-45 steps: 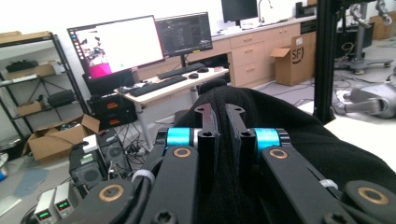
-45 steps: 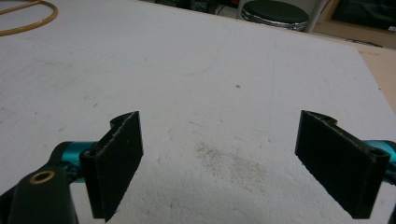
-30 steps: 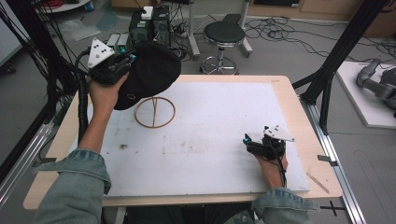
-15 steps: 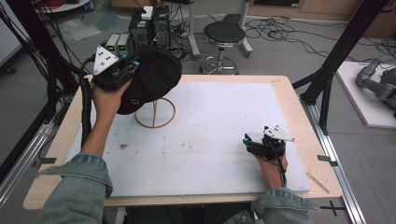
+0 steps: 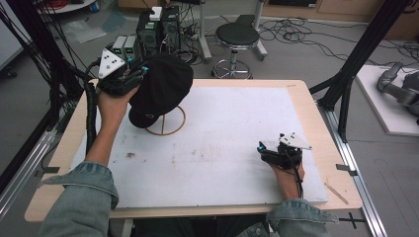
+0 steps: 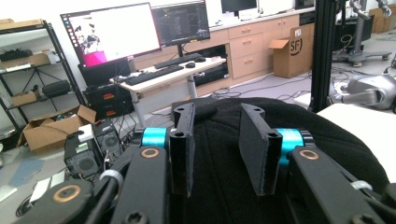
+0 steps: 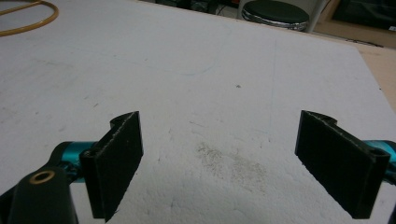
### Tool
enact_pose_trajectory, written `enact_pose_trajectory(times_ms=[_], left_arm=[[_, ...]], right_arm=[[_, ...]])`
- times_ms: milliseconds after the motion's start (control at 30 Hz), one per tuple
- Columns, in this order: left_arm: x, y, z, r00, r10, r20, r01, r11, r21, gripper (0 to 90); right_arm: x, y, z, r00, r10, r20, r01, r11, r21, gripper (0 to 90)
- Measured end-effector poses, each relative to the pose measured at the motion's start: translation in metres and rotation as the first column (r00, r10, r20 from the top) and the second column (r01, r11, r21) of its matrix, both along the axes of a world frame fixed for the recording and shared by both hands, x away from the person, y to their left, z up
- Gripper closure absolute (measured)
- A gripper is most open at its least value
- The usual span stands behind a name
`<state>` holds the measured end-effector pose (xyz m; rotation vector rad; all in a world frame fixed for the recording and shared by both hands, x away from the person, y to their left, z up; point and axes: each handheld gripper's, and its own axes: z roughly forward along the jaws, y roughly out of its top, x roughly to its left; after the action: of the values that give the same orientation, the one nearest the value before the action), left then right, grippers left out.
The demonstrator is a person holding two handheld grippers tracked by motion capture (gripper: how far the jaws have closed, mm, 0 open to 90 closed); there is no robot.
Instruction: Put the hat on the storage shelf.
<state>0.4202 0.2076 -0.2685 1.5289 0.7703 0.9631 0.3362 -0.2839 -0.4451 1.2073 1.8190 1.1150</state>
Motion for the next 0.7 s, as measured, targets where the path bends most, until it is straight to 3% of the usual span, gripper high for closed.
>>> enact_pose_trajectory(times_ms=[333, 700], left_arm=[[-0.021, 0.016, -0.003, 0.9999, 0.016, 0.002, -0.016, 0.9995, -0.028, 58.3], [-0.052, 0.035, -0.022, 0.999, 0.044, -0.011, -0.044, 0.9984, -0.036, 52.6]], right_arm=[[0.0, -0.001, 0.0, 1.0, 0.001, 0.001, -0.001, 1.0, -0.003, 14.9], [0.0, -0.001, 0.0, 1.0, -0.004, 0.003, 0.004, 1.0, 0.006, 14.9]])
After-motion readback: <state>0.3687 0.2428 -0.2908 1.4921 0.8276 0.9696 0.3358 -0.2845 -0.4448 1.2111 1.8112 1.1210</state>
